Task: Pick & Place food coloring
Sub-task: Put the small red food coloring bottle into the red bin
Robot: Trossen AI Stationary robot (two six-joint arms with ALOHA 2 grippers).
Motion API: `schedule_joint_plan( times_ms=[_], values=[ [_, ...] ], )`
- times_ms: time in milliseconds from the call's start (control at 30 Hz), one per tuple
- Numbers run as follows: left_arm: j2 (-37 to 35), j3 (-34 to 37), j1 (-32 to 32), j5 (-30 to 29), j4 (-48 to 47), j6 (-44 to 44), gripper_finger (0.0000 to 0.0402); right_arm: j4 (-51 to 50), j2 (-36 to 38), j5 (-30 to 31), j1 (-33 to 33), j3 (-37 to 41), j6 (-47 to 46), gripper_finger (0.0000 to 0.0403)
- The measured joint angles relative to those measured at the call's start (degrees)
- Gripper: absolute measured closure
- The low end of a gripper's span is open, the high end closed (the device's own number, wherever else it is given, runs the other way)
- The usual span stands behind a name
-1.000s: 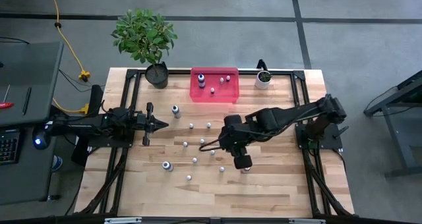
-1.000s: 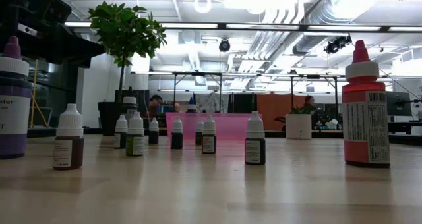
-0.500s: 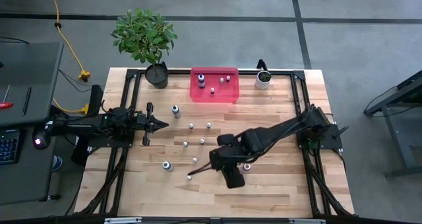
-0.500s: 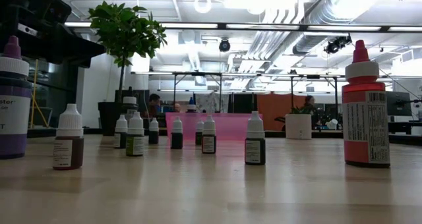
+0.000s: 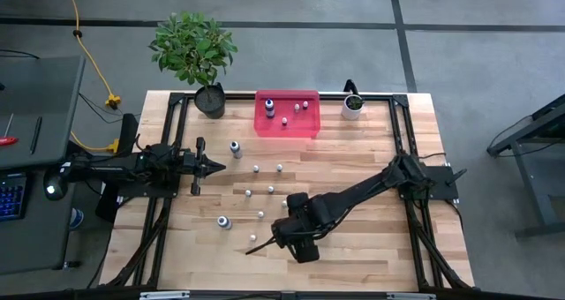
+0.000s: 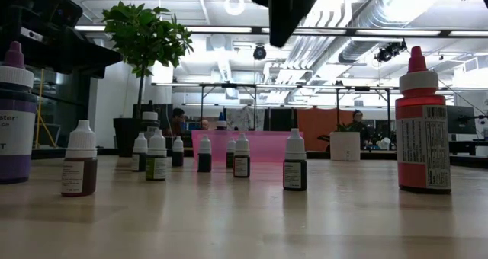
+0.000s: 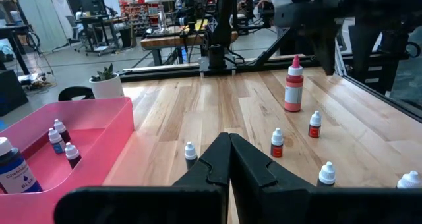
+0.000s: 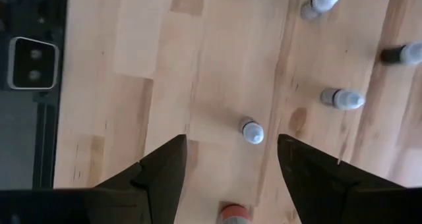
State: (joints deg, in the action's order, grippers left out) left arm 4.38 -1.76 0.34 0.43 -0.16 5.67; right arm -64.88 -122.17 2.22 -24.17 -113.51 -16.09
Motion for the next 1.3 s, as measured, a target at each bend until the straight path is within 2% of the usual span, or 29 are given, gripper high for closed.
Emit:
schedule_joint_plan(
  times_ms=[200, 500, 733, 933, 1200, 1300],
  values=[
    [0.0, 0.0, 0.01, 0.0, 0.02, 0.02, 0.0401, -1.37, -2.3, -0.36, 1.93, 0.02, -7.67, 0.0175],
    [0.0, 0.0, 0.0, 0.02, 0.02, 0.02, 0.0401, -3.61, -2.55, -0.39, 3.33, 0.13, -12.76, 0.0175],
    [0.0, 0.0, 0.0, 0.02, 0.01, 0.0, 0.0401, 9.25, 1.0, -7.89, 4.32, 11.32, -16.73, 0.0174],
    [0.0, 0.0, 0.01, 0.01, 0.01, 0.01, 0.0401, 14.75, 4.5, -5.64, 4.34, 19.45, -16.69, 0.0174],
    [0.0, 0.0, 0.02, 0.02, 0.0, 0.01, 0.0401, 25.36, 5.07, -7.27, 4.32, 26.66, -13.27, 0.0175],
    [-0.01, 0.0, 0.0, 0.02, 0.0, 0.01, 0.0401, 26.17, 5.05, -7.28, 4.29, 27.54, -12.25, 0.0176]
  ],
)
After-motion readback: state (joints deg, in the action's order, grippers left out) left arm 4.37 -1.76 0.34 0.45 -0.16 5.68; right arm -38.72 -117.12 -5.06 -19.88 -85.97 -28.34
